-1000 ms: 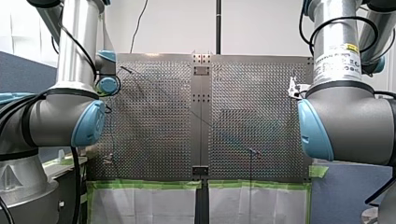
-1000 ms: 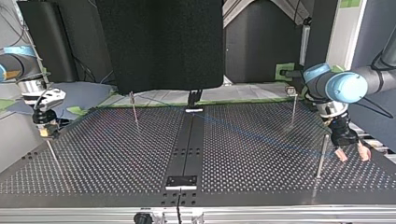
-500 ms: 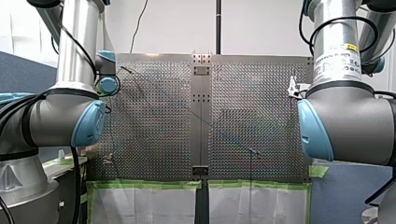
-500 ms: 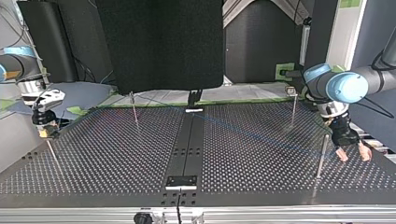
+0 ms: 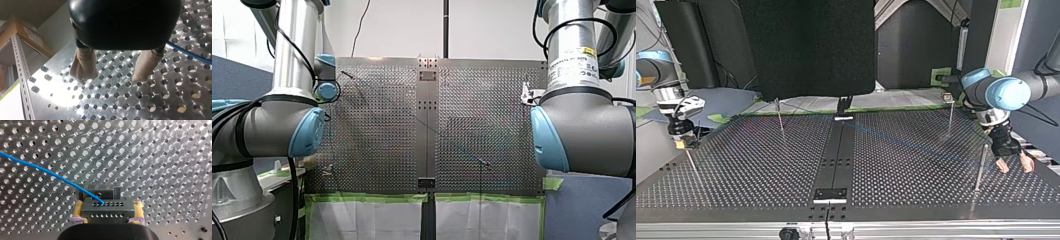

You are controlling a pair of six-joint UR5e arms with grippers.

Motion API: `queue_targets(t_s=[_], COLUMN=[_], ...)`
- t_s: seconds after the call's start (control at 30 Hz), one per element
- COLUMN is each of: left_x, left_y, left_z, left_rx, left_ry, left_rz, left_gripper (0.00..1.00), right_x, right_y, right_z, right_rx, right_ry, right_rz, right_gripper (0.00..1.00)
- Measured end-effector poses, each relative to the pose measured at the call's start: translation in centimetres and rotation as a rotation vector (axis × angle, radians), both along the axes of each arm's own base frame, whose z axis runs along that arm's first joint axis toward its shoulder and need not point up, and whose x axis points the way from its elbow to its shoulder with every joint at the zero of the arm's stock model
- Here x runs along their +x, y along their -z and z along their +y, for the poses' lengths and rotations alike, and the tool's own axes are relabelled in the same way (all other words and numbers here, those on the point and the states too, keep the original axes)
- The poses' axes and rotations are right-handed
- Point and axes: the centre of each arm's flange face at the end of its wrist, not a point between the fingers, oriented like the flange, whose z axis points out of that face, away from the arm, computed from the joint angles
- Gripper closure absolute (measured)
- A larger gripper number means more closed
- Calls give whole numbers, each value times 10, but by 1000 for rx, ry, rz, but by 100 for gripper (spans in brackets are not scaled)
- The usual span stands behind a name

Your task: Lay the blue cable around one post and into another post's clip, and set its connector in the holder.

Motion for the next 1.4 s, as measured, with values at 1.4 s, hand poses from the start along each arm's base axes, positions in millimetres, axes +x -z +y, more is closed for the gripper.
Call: queue_targets(t_s=[1.4], left_x=[0], left_y=[0], left_z=[0], left_rx=[1], left_ry=[0], left_rz=[1], left_gripper=[0], right_x=[12], right_y=[13], right_z=[-3], right_rx=[-18], right_ry=[-10], right_rz=[27], right_gripper=[100])
